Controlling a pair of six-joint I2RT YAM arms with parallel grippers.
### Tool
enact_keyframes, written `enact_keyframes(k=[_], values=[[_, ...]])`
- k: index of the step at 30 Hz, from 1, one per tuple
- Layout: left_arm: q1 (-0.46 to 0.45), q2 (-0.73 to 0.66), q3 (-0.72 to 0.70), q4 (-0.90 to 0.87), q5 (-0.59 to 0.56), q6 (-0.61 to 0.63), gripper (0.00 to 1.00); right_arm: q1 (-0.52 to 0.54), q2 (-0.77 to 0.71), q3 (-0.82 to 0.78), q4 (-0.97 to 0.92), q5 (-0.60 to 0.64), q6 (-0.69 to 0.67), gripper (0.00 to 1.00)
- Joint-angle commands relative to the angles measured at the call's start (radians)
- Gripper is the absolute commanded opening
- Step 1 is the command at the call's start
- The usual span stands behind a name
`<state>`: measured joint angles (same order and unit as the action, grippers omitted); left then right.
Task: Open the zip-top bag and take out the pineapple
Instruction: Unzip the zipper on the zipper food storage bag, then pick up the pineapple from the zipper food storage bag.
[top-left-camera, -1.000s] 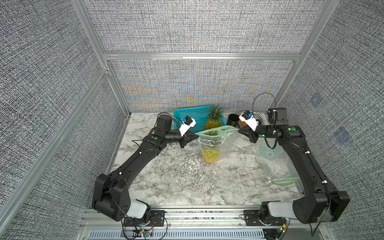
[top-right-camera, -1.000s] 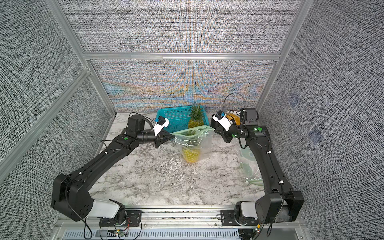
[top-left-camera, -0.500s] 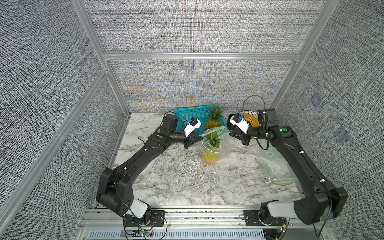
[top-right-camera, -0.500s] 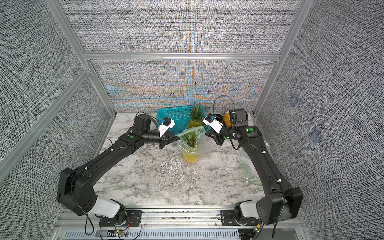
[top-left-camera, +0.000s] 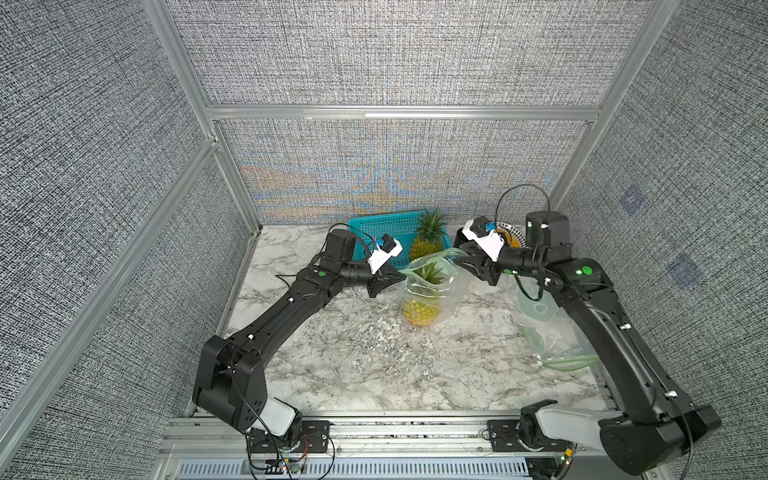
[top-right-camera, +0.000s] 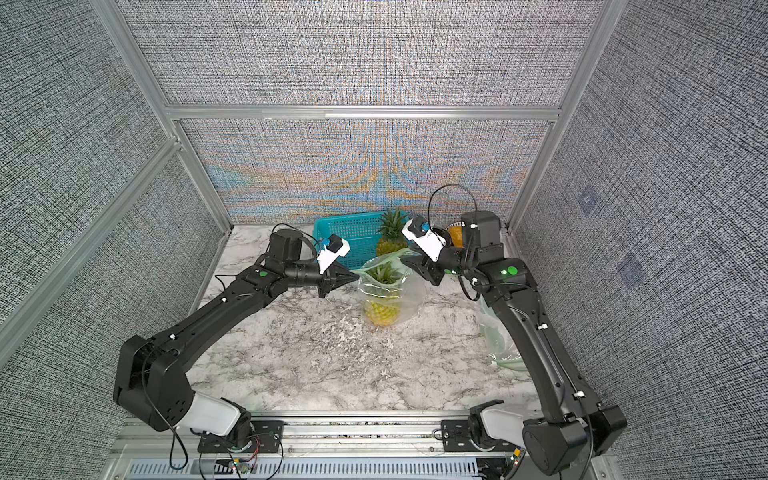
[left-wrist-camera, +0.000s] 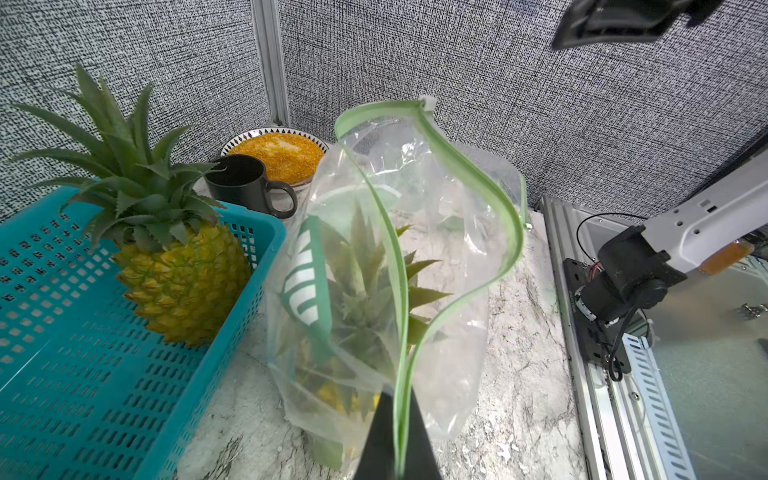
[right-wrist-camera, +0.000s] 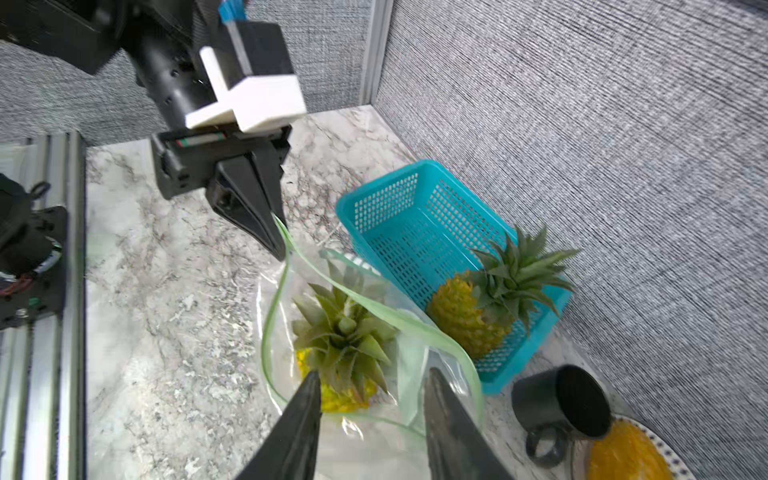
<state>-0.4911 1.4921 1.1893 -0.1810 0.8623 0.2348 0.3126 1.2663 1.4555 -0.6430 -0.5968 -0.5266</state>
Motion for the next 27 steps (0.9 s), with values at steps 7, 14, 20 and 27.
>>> enact_keyframes(k=[7, 14, 20, 27], values=[[0.0, -0.004, 0.007, -0.005, -0.021, 0.003, 0.0, 0.094, 0.107, 0.006, -0.013, -0.009, 0.106, 0.41], [-0.001, -0.006, 0.01, -0.004, -0.039, 0.001, 0.0, 0.096, 0.15, -0.018, -0.04, 0.062, 0.15, 0.4], [0.0, -0.009, 0.01, -0.003, -0.037, 0.003, 0.0, 0.097, 0.181, -0.017, -0.037, 0.121, 0.182, 0.42], [-0.001, -0.011, 0.007, -0.004, -0.04, 0.006, 0.0, 0.098, 0.218, -0.018, -0.002, 0.128, 0.209, 0.56]])
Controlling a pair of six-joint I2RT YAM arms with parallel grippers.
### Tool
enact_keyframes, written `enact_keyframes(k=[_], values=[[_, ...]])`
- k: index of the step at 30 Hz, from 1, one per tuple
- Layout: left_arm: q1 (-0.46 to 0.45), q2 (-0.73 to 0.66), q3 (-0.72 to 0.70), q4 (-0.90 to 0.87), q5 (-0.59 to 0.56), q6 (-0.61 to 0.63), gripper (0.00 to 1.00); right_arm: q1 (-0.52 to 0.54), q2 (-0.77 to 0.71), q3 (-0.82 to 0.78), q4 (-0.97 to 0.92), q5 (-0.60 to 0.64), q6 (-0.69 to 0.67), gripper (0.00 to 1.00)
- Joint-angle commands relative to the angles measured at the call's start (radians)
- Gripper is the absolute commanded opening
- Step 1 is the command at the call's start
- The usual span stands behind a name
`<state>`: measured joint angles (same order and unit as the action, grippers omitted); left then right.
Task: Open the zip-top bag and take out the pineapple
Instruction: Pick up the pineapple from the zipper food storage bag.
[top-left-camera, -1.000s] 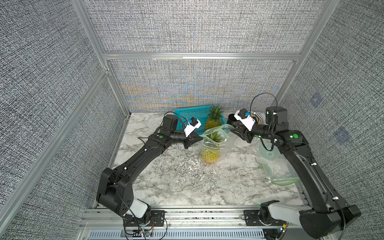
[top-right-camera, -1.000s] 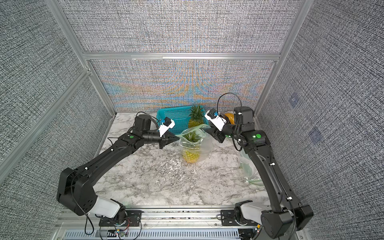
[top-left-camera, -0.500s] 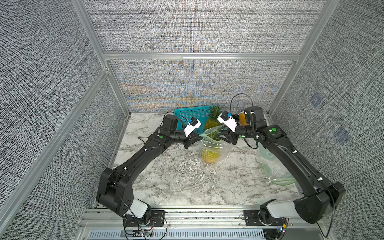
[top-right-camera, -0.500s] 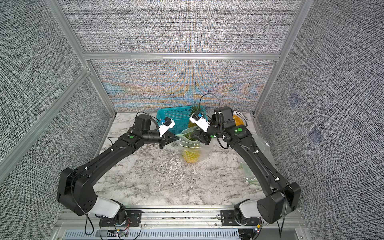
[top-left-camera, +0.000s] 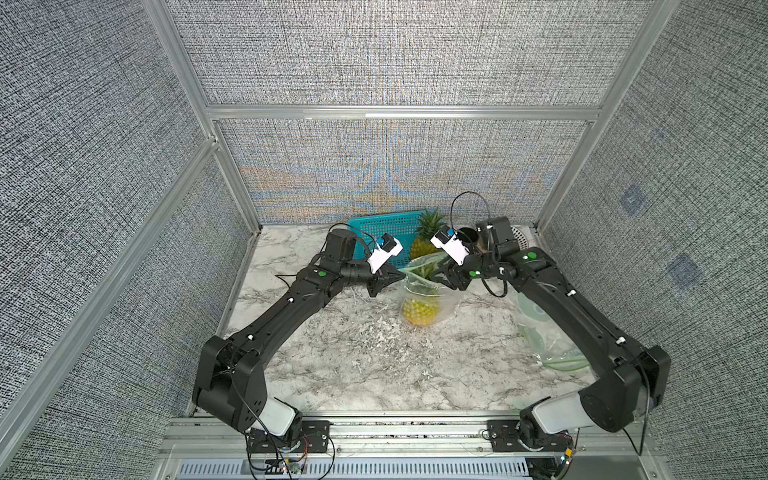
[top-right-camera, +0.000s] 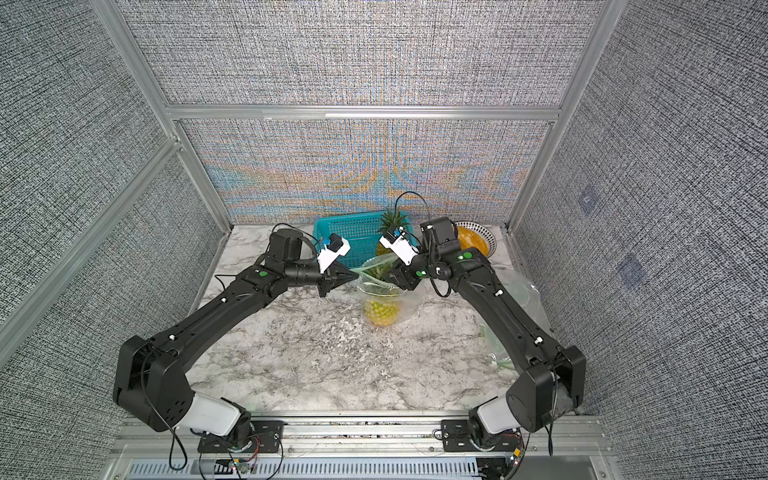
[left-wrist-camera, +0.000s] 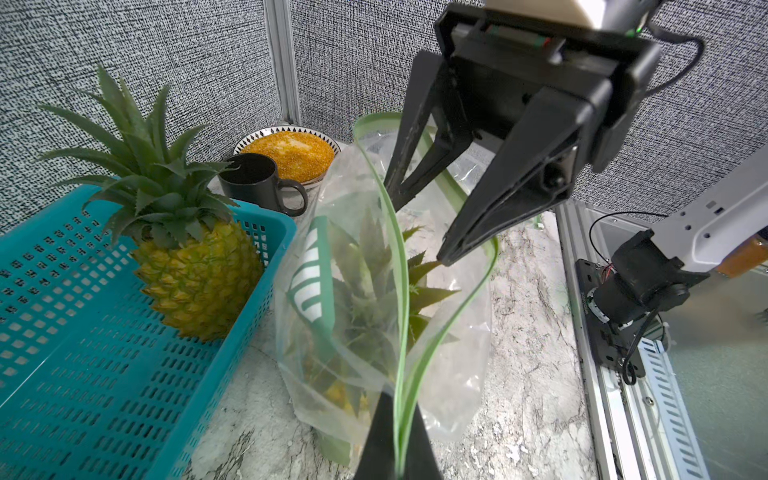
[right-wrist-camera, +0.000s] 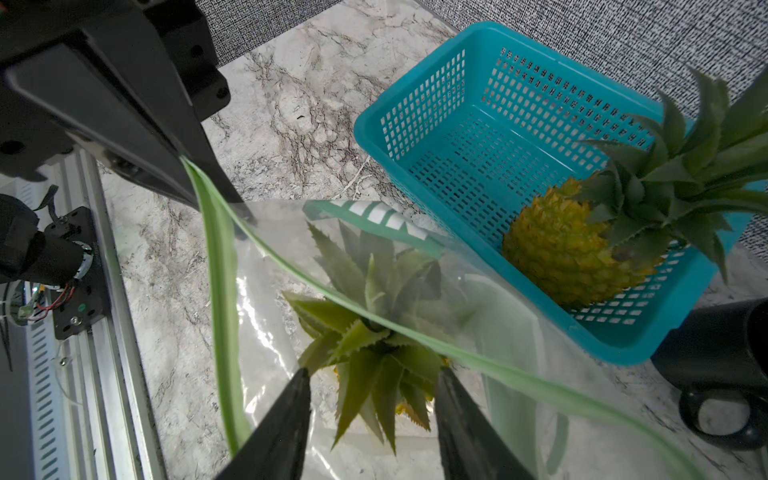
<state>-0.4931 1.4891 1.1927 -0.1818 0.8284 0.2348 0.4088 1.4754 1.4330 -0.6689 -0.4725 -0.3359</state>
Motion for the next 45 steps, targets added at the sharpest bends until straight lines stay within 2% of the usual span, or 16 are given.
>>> enact_keyframes(k=[1, 6, 14, 28, 30, 31, 33, 34, 36, 37, 40, 43, 45], values=[[0.002, -0.008, 0.004, -0.002, -0.007, 0.006, 0.0, 0.003, 0.014, 0.006, 0.027, -0.005, 0.019, 0.58], [0.001, -0.007, 0.007, -0.002, -0.01, 0.009, 0.0, 0.006, 0.029, -0.006, 0.059, -0.056, 0.021, 0.66], [0.002, -0.003, 0.011, -0.002, -0.008, 0.011, 0.0, 0.019, 0.054, -0.031, 0.138, -0.07, 0.07, 0.69], [0.002, 0.001, 0.012, -0.004, -0.006, 0.015, 0.0, 0.068, 0.101, -0.086, 0.264, 0.058, 0.141, 0.69], [0.001, -0.001, 0.013, -0.004, -0.009, 0.014, 0.0, 0.068, 0.104, -0.094, 0.27, 0.066, 0.142, 0.64], [0.0, 0.0, 0.012, -0.004, -0.01, 0.014, 0.0, 0.069, 0.105, -0.098, 0.273, 0.07, 0.141, 0.58], [0.001, -0.001, 0.014, -0.004, -0.018, 0.009, 0.0, 0.069, 0.103, -0.104, 0.273, 0.07, 0.134, 0.36], [0.002, 0.0, 0.015, -0.004, -0.028, 0.005, 0.0, 0.069, 0.1, -0.103, 0.268, 0.068, 0.127, 0.21], [0.002, -0.001, 0.013, 0.006, -0.053, -0.012, 0.0, 0.068, 0.096, -0.096, 0.249, 0.065, 0.119, 0.05], [0.001, -0.003, 0.012, 0.013, -0.07, -0.022, 0.05, 0.068, 0.09, -0.1, 0.244, 0.064, 0.118, 0.0], [0.002, -0.017, -0.017, 0.059, -0.135, -0.064, 0.34, 0.068, 0.07, -0.11, 0.244, 0.062, 0.119, 0.0], [0.002, -0.053, -0.086, 0.144, -0.182, -0.097, 0.52, 0.065, 0.053, -0.114, 0.248, 0.043, 0.123, 0.0], [0.003, -0.079, -0.133, 0.189, -0.206, -0.112, 0.61, 0.059, 0.044, -0.114, 0.251, 0.015, 0.126, 0.0]])
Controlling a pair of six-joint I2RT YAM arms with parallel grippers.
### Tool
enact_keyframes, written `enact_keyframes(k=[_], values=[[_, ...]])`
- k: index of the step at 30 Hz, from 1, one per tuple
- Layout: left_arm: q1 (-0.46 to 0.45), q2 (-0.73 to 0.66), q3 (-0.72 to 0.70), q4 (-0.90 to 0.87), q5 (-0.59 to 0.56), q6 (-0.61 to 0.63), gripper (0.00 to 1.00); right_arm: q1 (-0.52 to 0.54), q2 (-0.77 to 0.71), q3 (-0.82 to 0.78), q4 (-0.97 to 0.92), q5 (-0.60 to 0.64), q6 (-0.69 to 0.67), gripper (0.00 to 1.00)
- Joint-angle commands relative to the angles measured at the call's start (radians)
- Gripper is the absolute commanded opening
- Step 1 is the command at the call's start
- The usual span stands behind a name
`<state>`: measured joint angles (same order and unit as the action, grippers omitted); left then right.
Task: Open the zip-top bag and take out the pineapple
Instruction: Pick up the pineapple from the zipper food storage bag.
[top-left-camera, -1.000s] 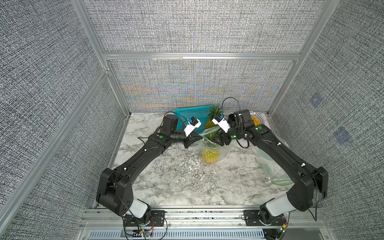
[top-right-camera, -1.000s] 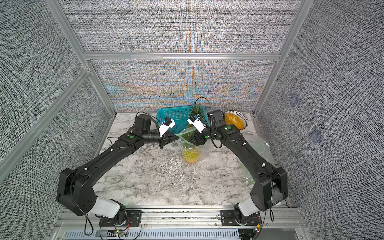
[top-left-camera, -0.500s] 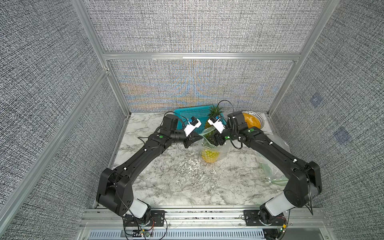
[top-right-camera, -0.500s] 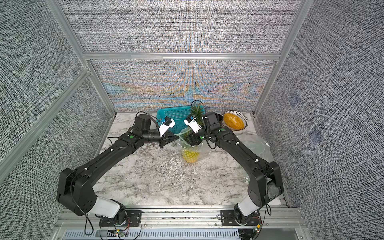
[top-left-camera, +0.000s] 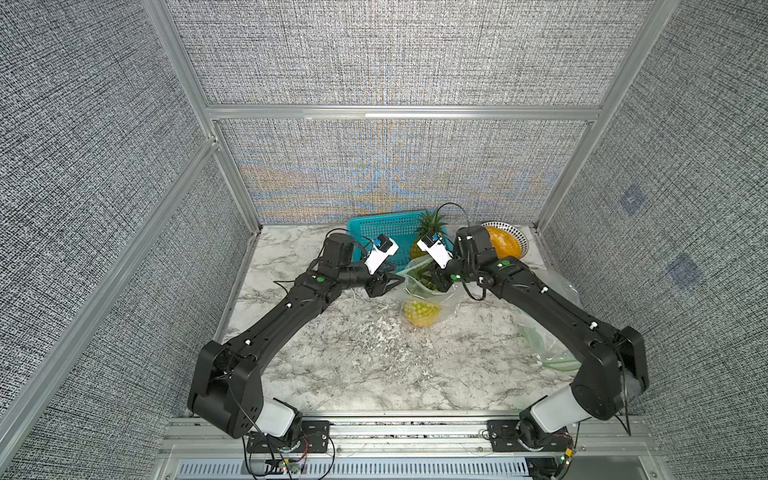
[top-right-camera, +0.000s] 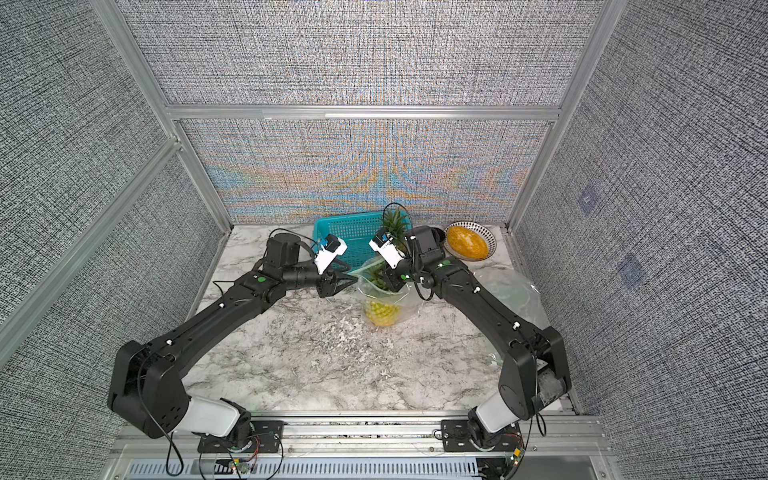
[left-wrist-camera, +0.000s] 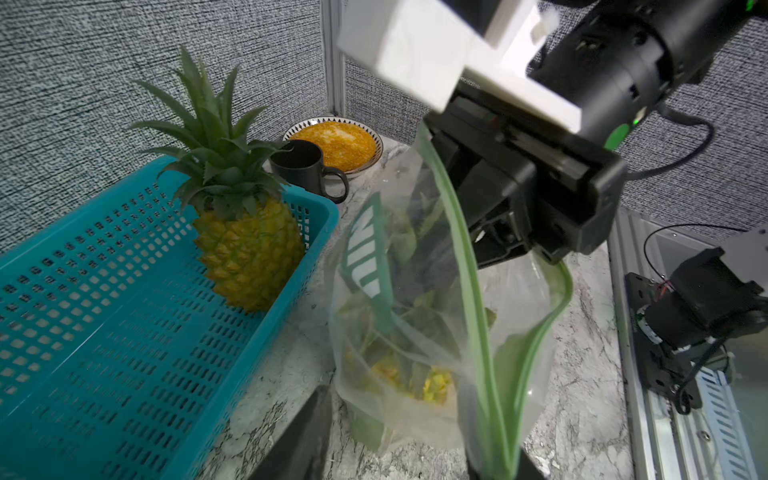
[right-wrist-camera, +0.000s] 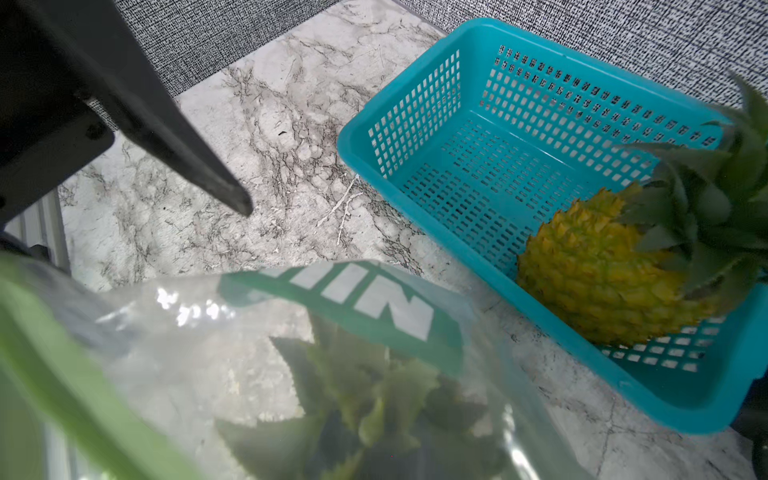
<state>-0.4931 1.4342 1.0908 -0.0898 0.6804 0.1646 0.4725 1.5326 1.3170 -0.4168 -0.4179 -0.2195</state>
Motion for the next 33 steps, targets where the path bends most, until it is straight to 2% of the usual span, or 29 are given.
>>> enact_keyframes(k=[1, 3, 8, 14, 19, 25, 33], values=[[0.004, -0.036, -0.051, 0.112, -0.073, -0.051, 0.63, -0.008, -0.019, 0.002, -0.002, -0.057, 0.01, 0.0], [0.005, -0.045, -0.083, 0.132, -0.075, -0.062, 0.66, -0.013, -0.025, -0.002, -0.001, -0.073, 0.01, 0.0], [0.005, -0.011, -0.135, 0.185, -0.023, -0.075, 0.67, -0.033, -0.025, -0.022, -0.003, -0.091, 0.007, 0.0], [0.001, 0.066, -0.176, 0.251, 0.123, -0.046, 0.66, -0.045, -0.052, -0.08, 0.021, -0.109, 0.013, 0.0], [-0.005, 0.139, -0.191, 0.263, 0.212, 0.004, 0.61, -0.056, -0.066, -0.094, 0.025, -0.112, 0.017, 0.0], [-0.026, 0.205, -0.204, 0.286, 0.214, 0.052, 0.6, -0.063, -0.064, -0.091, 0.026, -0.117, 0.017, 0.0], [-0.055, 0.299, -0.179, 0.265, 0.147, 0.071, 0.5, -0.068, -0.063, -0.097, 0.031, -0.121, 0.022, 0.0]])
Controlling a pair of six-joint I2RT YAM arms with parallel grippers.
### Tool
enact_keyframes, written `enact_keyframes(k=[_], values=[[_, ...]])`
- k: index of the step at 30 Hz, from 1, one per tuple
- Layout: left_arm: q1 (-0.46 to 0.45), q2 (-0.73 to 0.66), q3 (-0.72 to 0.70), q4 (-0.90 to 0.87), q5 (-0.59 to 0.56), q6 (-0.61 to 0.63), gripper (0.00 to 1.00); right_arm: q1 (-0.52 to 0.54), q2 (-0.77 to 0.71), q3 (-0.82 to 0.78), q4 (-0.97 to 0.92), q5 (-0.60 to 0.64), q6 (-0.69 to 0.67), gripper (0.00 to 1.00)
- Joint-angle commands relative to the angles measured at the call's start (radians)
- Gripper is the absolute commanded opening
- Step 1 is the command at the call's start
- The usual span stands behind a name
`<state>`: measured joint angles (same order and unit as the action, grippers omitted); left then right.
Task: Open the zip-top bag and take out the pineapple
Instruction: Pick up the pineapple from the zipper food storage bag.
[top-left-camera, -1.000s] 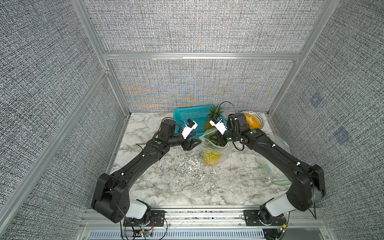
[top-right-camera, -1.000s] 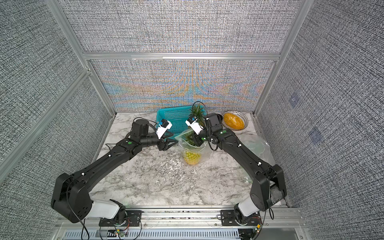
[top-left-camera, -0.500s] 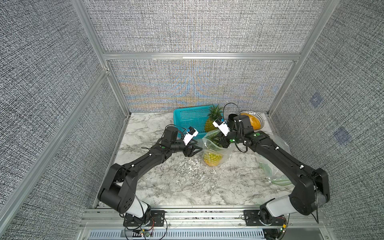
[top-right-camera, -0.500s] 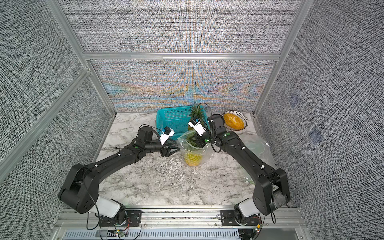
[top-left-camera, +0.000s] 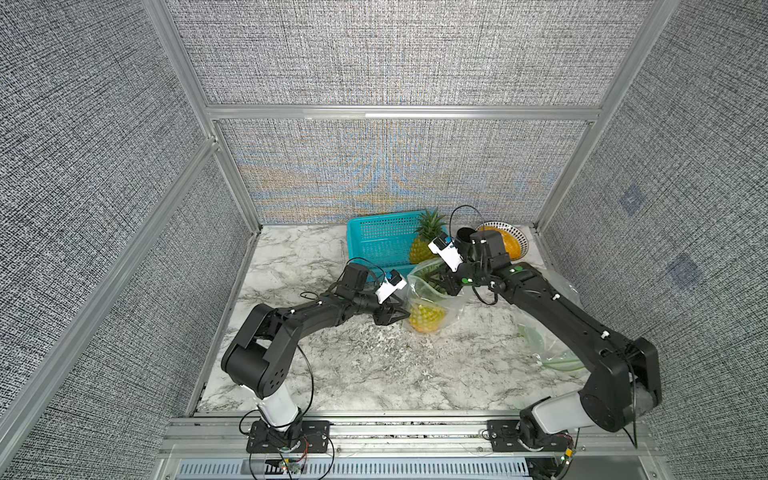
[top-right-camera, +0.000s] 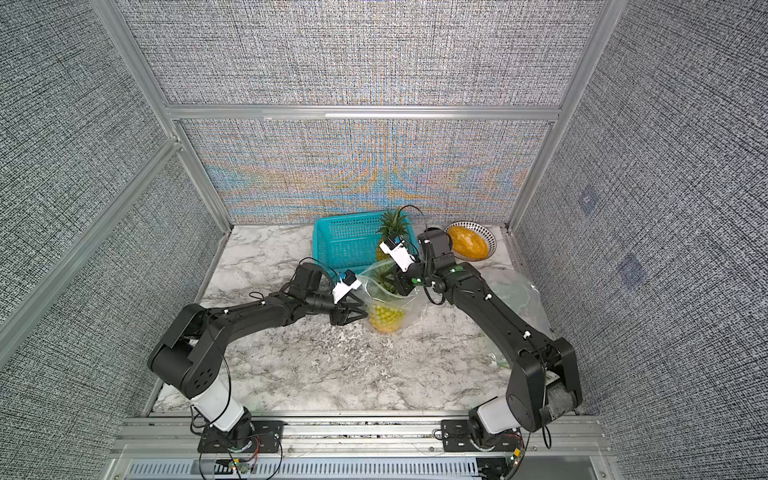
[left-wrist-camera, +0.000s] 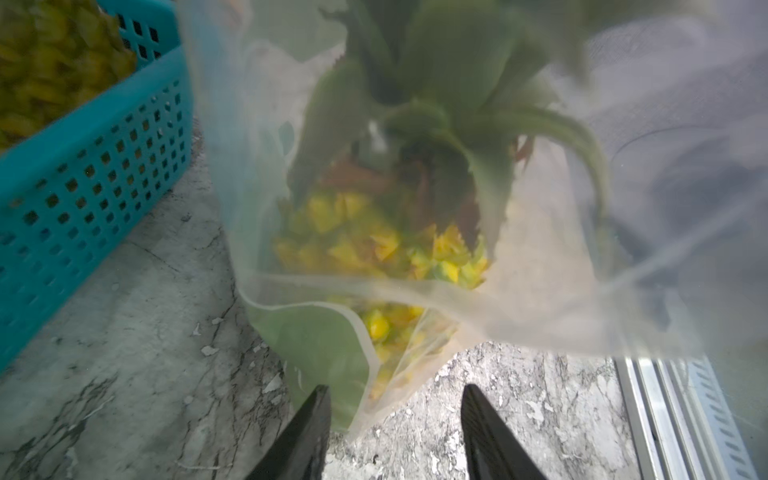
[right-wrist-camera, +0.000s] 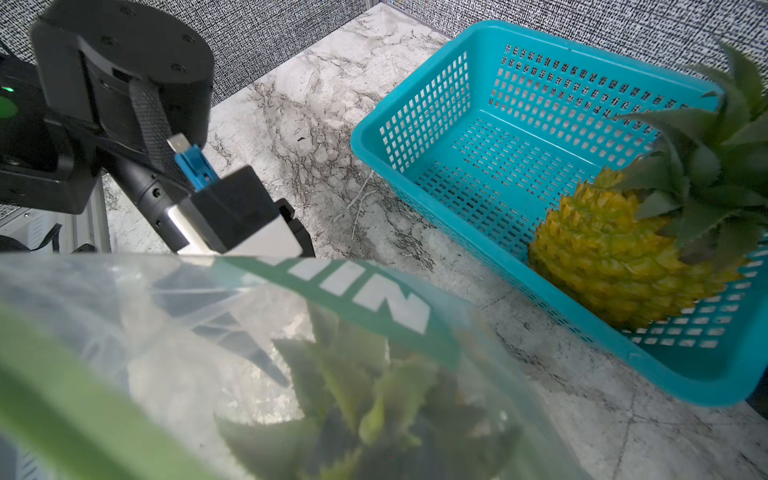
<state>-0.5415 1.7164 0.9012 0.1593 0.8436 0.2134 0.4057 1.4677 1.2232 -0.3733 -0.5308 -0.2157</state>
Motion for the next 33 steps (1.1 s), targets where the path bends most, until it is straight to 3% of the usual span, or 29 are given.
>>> enact_keyframes(k=[1, 7, 10, 13, 14, 23, 31, 33], values=[[-0.011, 0.025, 0.015, 0.021, -0.026, 0.019, 0.48, -0.002, 0.003, -0.004, -0.011, -0.01, 0.02, 0.0], [-0.015, 0.057, 0.013, 0.064, -0.088, -0.005, 0.38, -0.002, 0.002, -0.011, -0.001, -0.022, 0.027, 0.0], [-0.015, 0.072, 0.018, 0.066, -0.109, -0.011, 0.23, -0.001, 0.003, -0.011, -0.005, -0.031, 0.024, 0.0], [-0.015, 0.085, 0.023, 0.074, -0.129, -0.027, 0.02, -0.001, -0.001, -0.011, -0.02, -0.046, 0.008, 0.0], [-0.015, 0.085, 0.022, 0.081, -0.142, -0.043, 0.0, -0.002, -0.001, -0.012, -0.027, -0.052, -0.002, 0.0], [-0.014, 0.099, 0.091, 0.011, -0.253, -0.152, 0.0, -0.005, -0.002, 0.039, -0.204, -0.131, -0.135, 0.0], [-0.012, 0.065, 0.058, 0.012, -0.256, -0.158, 0.0, -0.022, -0.03, 0.02, -0.117, -0.045, -0.065, 0.0], [-0.011, 0.036, 0.031, 0.023, -0.234, -0.142, 0.05, -0.034, -0.037, 0.009, -0.088, -0.036, -0.042, 0.0]])
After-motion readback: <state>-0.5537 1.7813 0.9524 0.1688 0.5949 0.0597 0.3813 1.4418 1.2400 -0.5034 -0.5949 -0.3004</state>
